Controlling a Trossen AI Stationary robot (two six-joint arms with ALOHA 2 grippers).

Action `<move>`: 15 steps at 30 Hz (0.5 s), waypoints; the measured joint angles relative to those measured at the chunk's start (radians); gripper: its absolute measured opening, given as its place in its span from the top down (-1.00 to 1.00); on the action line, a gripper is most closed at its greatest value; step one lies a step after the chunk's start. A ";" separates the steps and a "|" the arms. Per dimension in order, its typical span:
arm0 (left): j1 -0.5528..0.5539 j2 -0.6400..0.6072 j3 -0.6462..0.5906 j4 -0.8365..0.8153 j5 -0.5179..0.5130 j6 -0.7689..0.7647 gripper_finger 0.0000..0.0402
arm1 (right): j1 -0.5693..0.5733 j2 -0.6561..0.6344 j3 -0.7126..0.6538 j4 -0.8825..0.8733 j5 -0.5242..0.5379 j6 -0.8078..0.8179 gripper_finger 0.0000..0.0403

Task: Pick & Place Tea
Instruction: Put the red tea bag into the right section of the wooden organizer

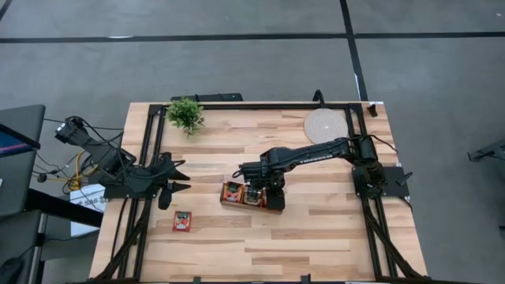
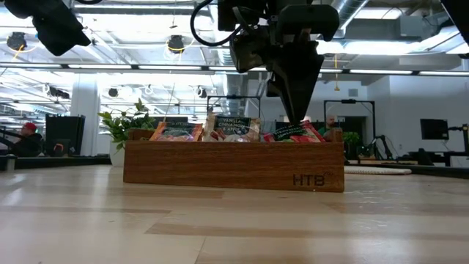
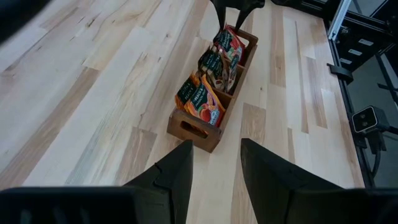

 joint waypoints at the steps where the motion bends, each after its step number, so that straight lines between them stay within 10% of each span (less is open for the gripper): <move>1: 0.000 0.000 0.000 0.000 0.000 0.000 0.37 | 0.000 0.000 0.000 0.000 0.000 0.000 0.49; 15: 0.000 0.000 0.000 -0.001 0.000 0.019 0.37 | 0.005 0.016 0.000 0.019 0.005 0.009 0.72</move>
